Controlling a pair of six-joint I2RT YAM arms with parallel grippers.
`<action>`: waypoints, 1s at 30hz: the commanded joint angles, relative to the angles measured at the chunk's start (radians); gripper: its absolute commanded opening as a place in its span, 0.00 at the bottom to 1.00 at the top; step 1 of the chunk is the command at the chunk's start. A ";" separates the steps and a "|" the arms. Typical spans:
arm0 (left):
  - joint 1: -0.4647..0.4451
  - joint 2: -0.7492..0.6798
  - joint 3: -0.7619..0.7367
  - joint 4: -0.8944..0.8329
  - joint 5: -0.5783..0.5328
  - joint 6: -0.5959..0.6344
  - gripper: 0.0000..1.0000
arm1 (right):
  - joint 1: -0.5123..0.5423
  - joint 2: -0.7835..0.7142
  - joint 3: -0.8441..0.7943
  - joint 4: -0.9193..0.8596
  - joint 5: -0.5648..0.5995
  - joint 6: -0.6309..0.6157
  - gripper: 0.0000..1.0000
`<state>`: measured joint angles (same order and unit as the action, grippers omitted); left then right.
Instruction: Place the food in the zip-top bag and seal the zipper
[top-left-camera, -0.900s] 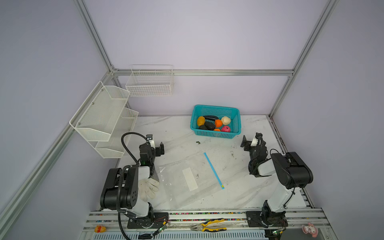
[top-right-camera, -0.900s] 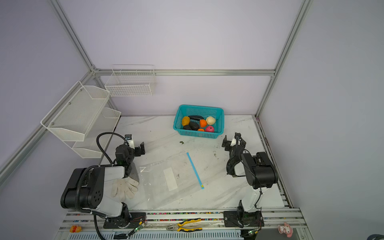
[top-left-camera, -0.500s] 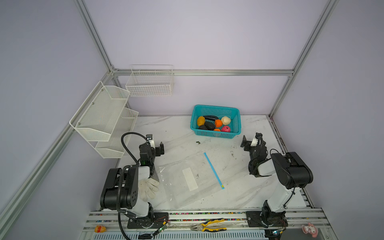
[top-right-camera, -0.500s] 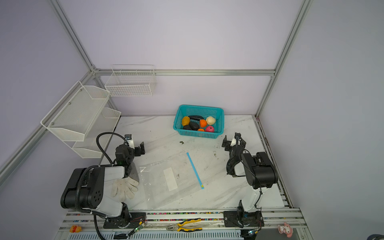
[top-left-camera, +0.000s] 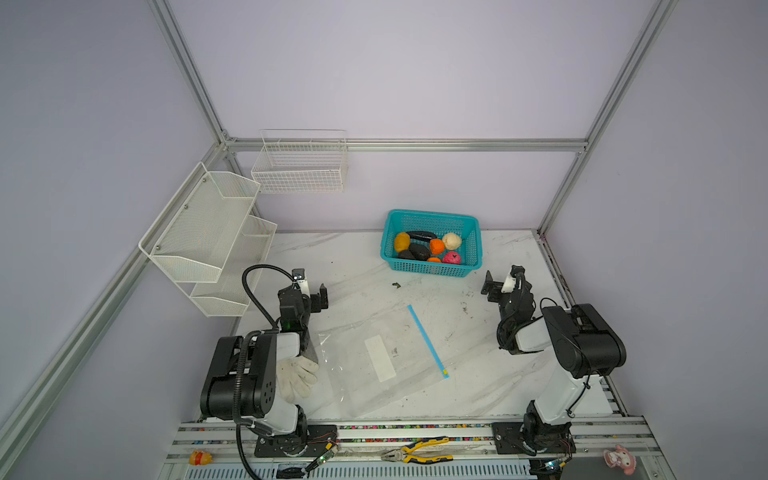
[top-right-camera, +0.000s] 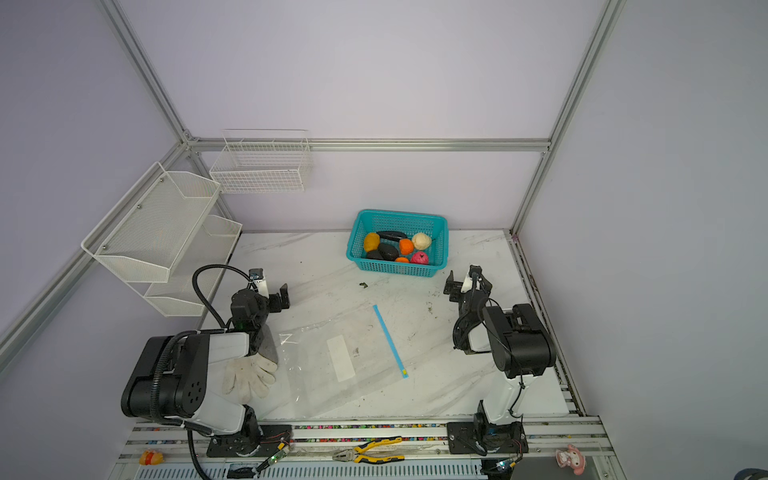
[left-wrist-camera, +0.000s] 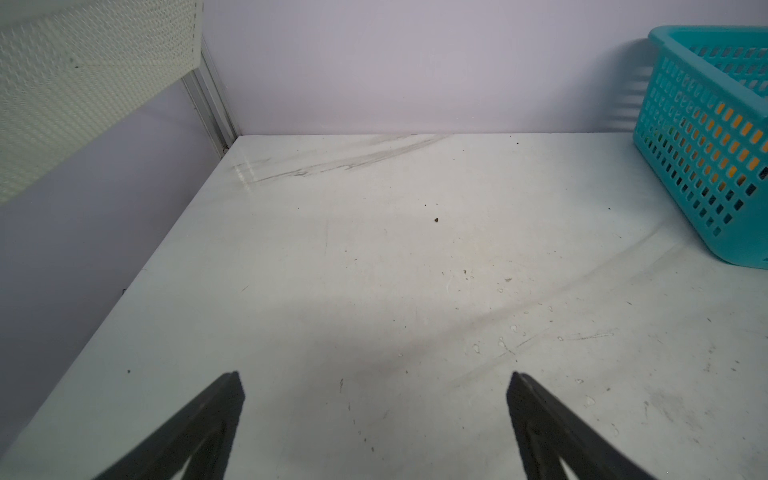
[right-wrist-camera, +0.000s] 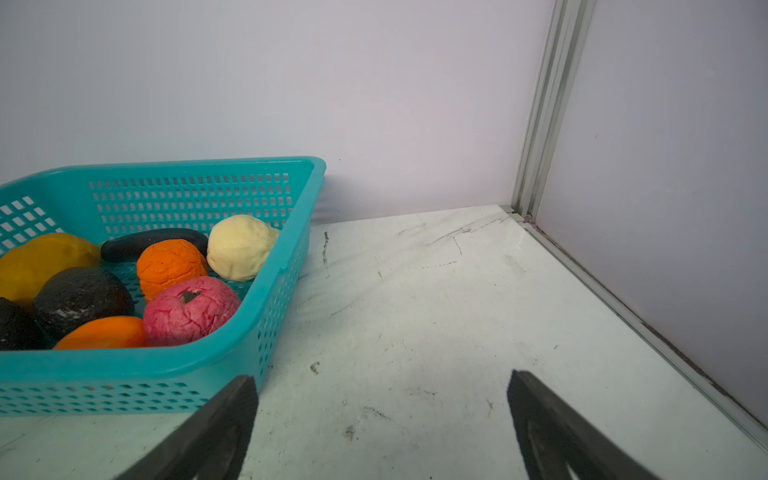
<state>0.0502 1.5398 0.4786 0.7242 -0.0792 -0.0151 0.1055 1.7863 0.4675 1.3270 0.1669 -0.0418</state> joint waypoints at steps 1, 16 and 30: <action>-0.004 -0.005 -0.019 0.044 -0.008 -0.010 1.00 | -0.006 -0.002 0.004 0.014 -0.002 -0.003 0.97; -0.131 -0.204 0.159 -0.359 -0.306 -0.026 1.00 | 0.060 -0.407 0.142 -0.488 0.193 0.220 0.97; -0.220 0.373 1.204 -1.031 0.364 -0.442 1.00 | 0.044 -0.034 0.891 -1.241 -0.176 0.540 0.97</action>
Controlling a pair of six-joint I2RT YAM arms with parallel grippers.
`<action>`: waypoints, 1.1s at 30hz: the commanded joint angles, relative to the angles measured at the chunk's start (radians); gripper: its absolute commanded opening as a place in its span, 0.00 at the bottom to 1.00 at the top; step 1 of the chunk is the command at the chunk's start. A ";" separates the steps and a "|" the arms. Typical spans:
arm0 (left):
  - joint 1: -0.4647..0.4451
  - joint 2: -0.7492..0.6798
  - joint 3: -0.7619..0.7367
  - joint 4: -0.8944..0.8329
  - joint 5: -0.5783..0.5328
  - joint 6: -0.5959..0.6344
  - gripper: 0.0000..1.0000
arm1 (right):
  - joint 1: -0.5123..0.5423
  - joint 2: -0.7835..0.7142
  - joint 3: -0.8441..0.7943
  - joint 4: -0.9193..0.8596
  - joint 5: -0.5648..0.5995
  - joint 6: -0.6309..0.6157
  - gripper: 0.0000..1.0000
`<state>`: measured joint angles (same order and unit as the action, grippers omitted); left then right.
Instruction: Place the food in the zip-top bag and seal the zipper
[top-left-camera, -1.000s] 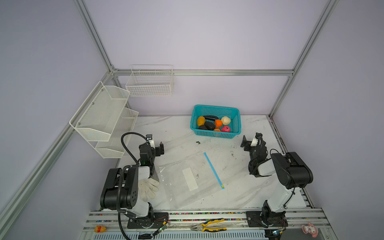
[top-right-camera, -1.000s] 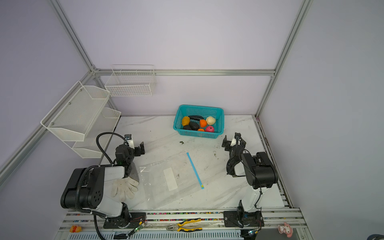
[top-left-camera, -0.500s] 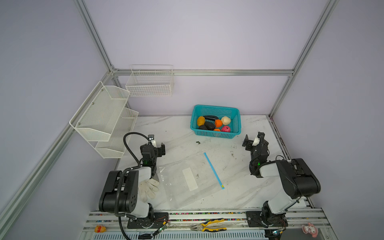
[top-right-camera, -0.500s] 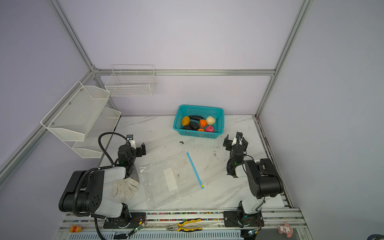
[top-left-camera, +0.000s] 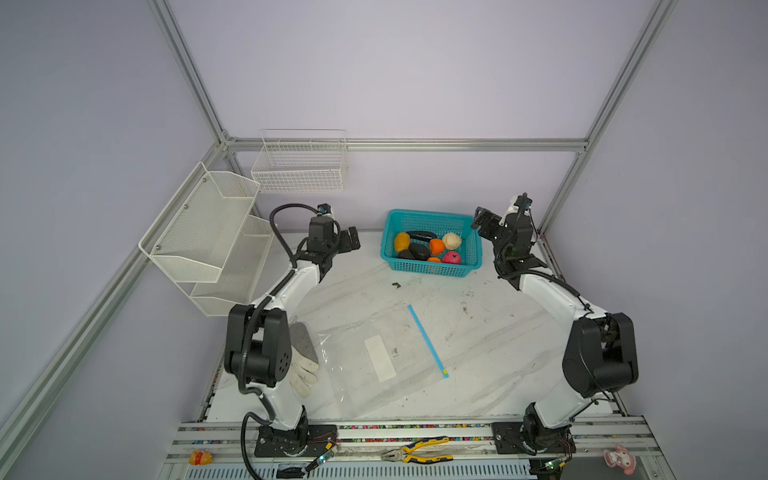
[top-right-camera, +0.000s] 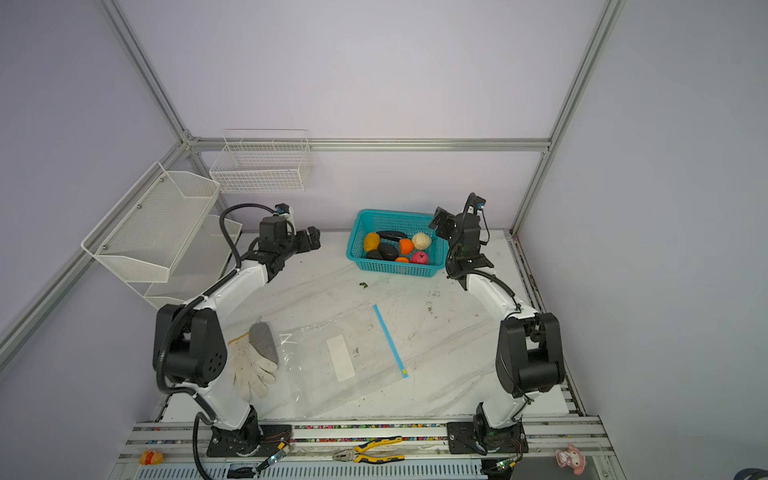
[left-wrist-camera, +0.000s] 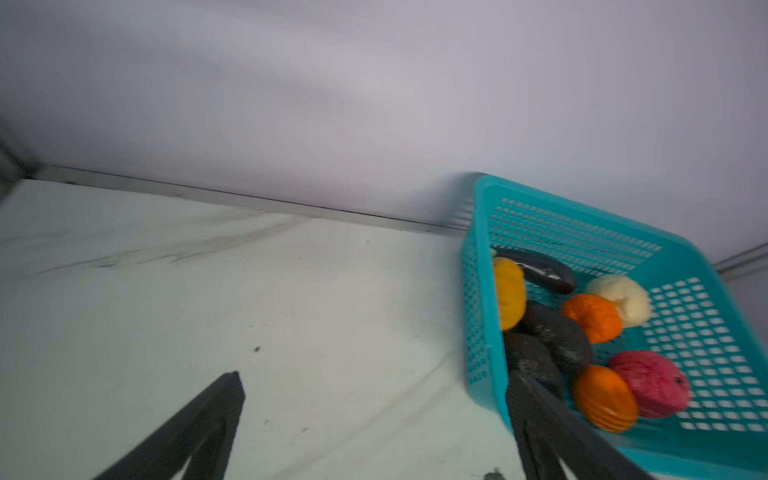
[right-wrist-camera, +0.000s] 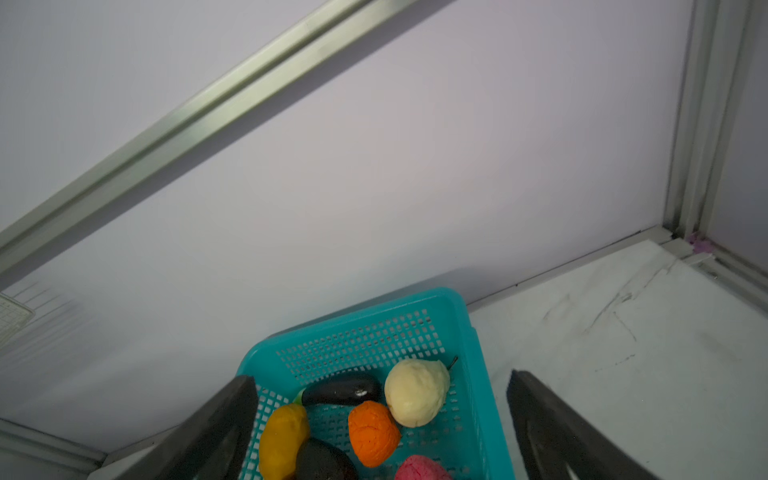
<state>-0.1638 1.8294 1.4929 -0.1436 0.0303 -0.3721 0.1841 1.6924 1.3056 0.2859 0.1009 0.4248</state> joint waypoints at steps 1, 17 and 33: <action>-0.009 0.133 0.253 -0.170 0.311 -0.098 1.00 | -0.058 0.097 0.084 -0.207 -0.203 0.083 0.97; -0.043 0.580 0.644 -0.034 0.636 -0.366 1.00 | -0.130 0.398 0.216 -0.219 -0.388 0.092 0.87; -0.178 0.480 0.512 0.054 0.677 -0.373 1.00 | -0.129 0.301 0.179 -0.193 -0.445 0.110 0.81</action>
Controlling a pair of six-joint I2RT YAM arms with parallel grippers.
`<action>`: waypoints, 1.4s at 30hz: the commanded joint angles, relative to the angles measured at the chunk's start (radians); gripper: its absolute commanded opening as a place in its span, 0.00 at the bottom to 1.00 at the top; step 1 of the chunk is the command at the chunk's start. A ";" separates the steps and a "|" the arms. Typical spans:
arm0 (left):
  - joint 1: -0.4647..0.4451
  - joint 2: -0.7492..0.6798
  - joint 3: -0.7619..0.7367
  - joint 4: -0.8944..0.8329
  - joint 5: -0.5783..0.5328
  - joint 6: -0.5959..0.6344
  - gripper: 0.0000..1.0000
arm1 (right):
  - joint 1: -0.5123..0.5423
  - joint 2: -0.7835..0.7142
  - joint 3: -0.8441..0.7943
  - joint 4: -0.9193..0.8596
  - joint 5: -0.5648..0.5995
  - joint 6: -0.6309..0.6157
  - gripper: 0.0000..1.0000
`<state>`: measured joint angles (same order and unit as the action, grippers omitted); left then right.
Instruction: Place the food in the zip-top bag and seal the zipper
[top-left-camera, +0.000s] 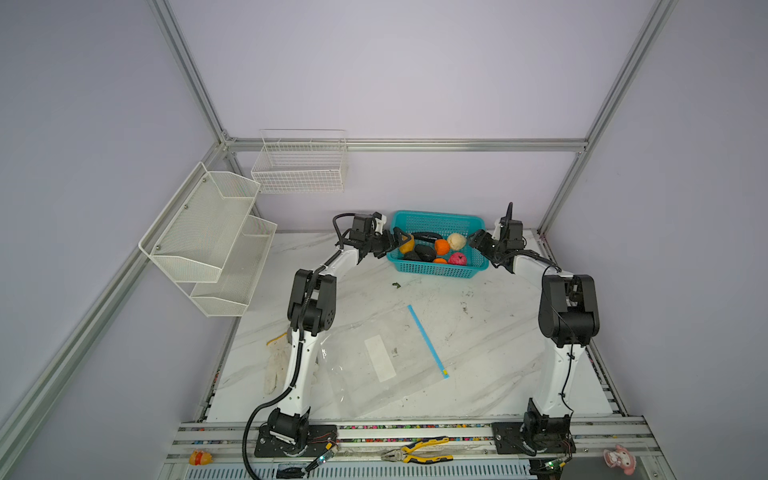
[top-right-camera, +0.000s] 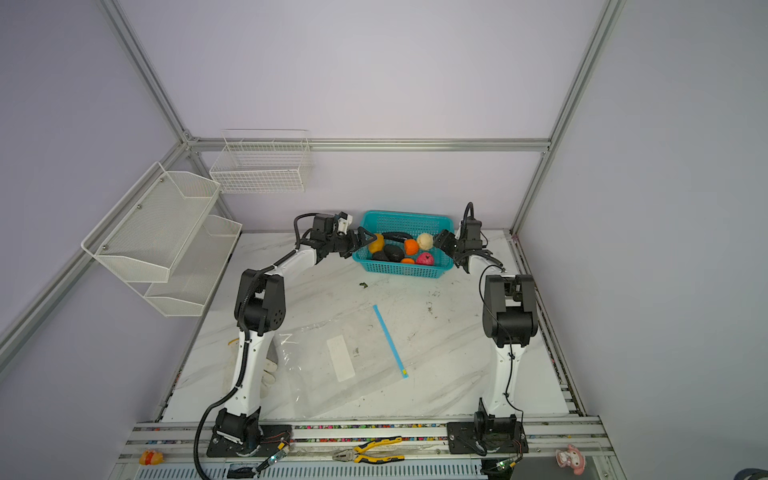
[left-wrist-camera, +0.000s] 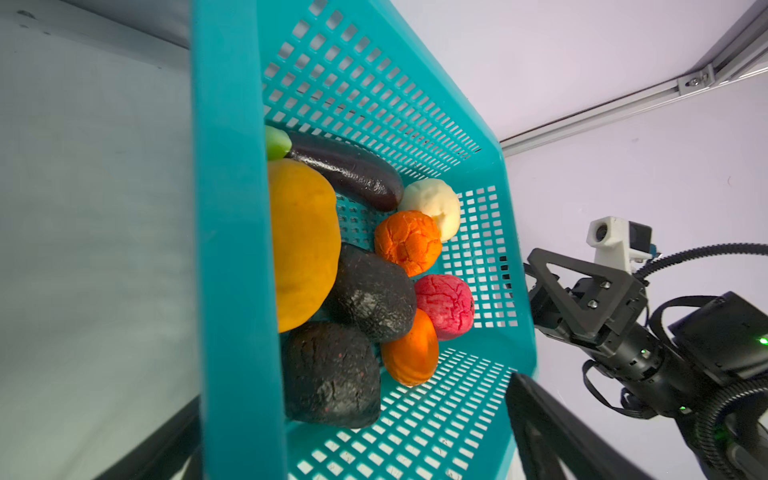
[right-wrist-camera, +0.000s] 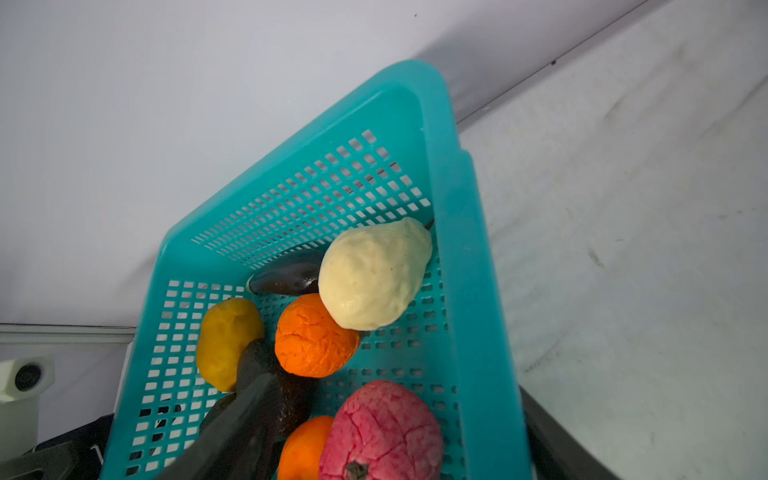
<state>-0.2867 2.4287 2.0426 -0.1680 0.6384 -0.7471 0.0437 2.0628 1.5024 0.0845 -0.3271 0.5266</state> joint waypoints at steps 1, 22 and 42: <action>-0.065 -0.128 -0.053 0.083 0.066 0.003 1.00 | 0.012 -0.088 -0.027 -0.004 -0.001 -0.004 0.81; -0.245 -0.284 -0.306 0.008 -0.109 0.098 1.00 | -0.045 -0.168 -0.101 -0.146 0.333 -0.143 0.87; -0.214 -1.038 -0.896 -0.312 -0.274 0.146 1.00 | 0.310 -0.840 -0.495 -0.208 0.164 -0.134 0.82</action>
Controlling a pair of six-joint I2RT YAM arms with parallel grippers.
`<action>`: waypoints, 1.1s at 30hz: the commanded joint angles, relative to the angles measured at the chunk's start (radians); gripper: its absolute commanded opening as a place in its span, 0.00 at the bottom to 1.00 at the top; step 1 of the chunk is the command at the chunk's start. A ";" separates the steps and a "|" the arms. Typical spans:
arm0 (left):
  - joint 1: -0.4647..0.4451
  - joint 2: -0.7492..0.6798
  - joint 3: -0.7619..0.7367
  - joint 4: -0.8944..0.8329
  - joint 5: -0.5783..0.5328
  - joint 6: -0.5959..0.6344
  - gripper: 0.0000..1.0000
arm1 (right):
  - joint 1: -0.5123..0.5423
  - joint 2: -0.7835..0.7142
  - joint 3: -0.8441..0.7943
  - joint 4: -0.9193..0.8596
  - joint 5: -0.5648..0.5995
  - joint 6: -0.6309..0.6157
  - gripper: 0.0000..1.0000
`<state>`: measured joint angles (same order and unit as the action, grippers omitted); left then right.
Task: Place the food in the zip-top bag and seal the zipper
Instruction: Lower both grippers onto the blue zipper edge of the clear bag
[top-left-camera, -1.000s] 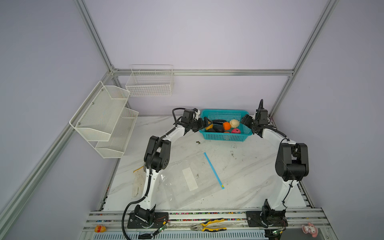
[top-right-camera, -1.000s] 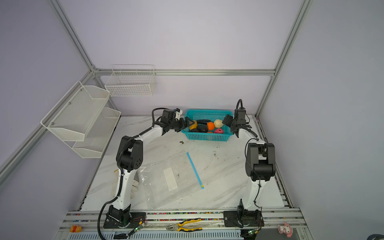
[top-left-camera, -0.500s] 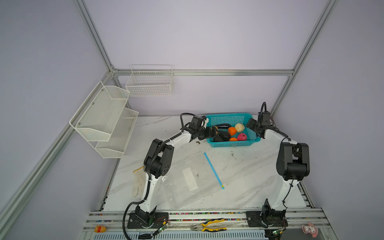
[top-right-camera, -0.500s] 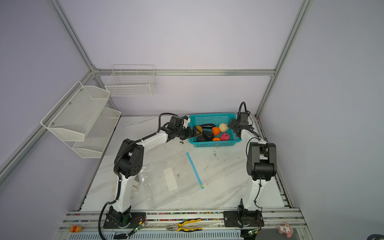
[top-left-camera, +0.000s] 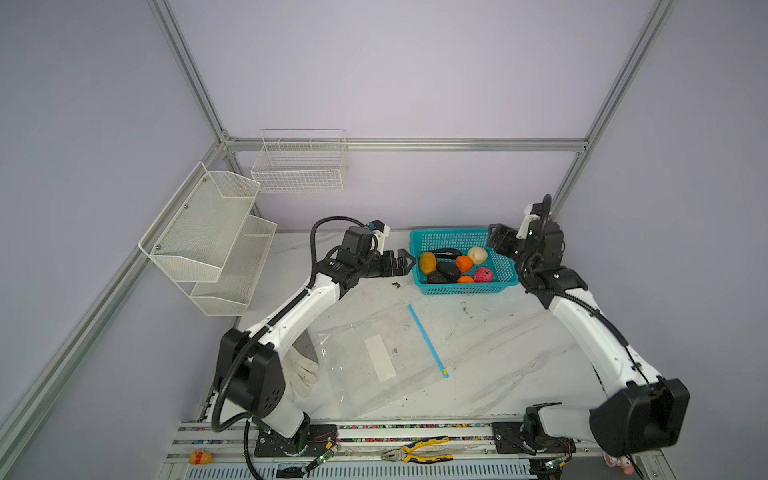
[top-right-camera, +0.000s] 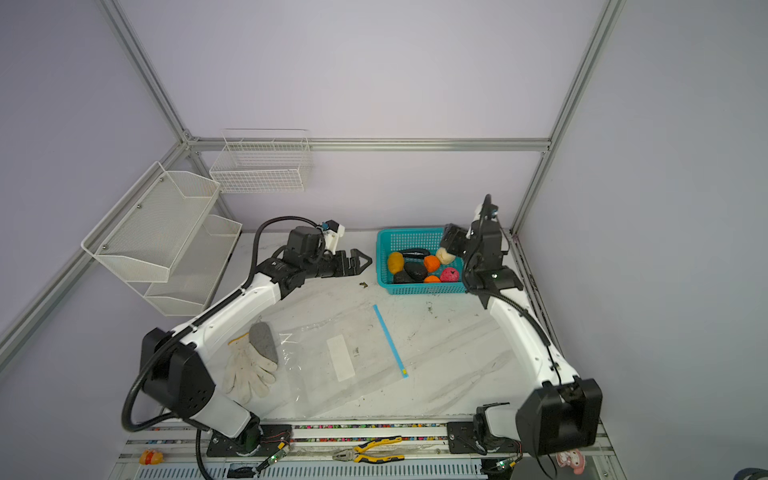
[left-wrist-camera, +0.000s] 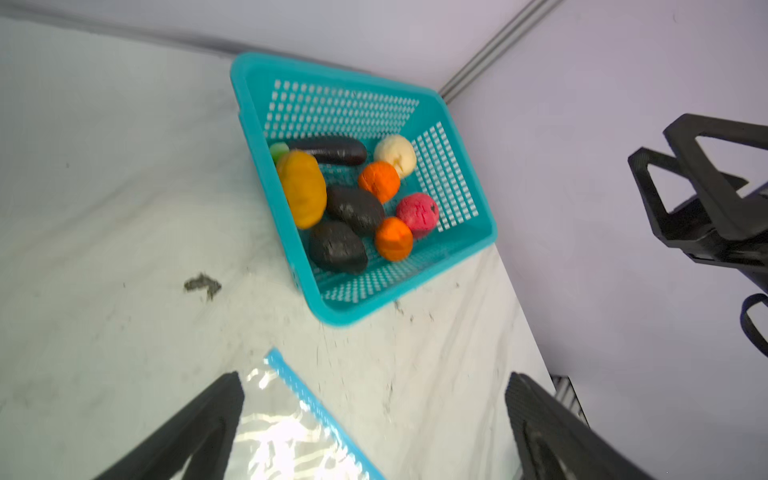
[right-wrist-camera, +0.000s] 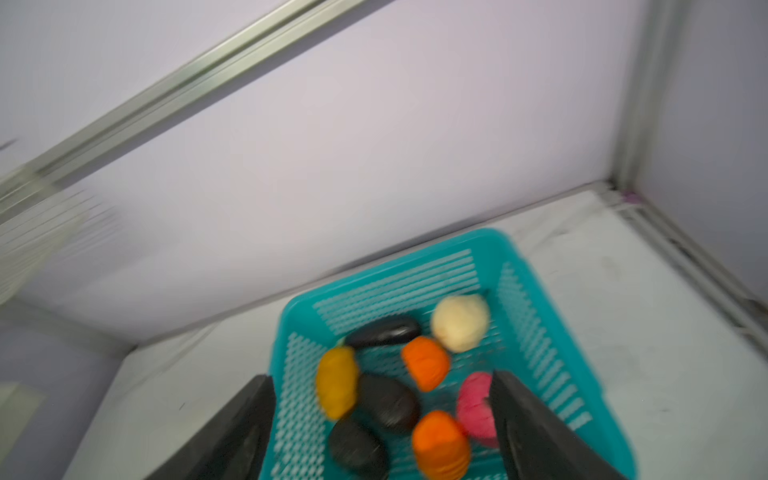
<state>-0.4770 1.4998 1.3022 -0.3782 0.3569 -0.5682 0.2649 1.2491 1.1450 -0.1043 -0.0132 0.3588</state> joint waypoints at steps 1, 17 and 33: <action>-0.037 -0.172 -0.227 -0.109 0.010 -0.060 1.00 | 0.137 -0.053 -0.198 0.007 -0.218 0.034 0.82; -0.035 -0.362 -0.510 -0.438 -0.014 -0.082 1.00 | 0.307 0.082 -0.457 0.064 -0.493 -0.053 0.64; 0.074 -0.325 -0.675 -0.189 -0.060 -0.194 1.00 | 0.306 0.241 -0.531 0.192 -0.519 -0.015 0.57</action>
<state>-0.4152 1.1706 0.6609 -0.6624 0.3092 -0.7429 0.5705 1.4769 0.6102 0.0521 -0.5152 0.3481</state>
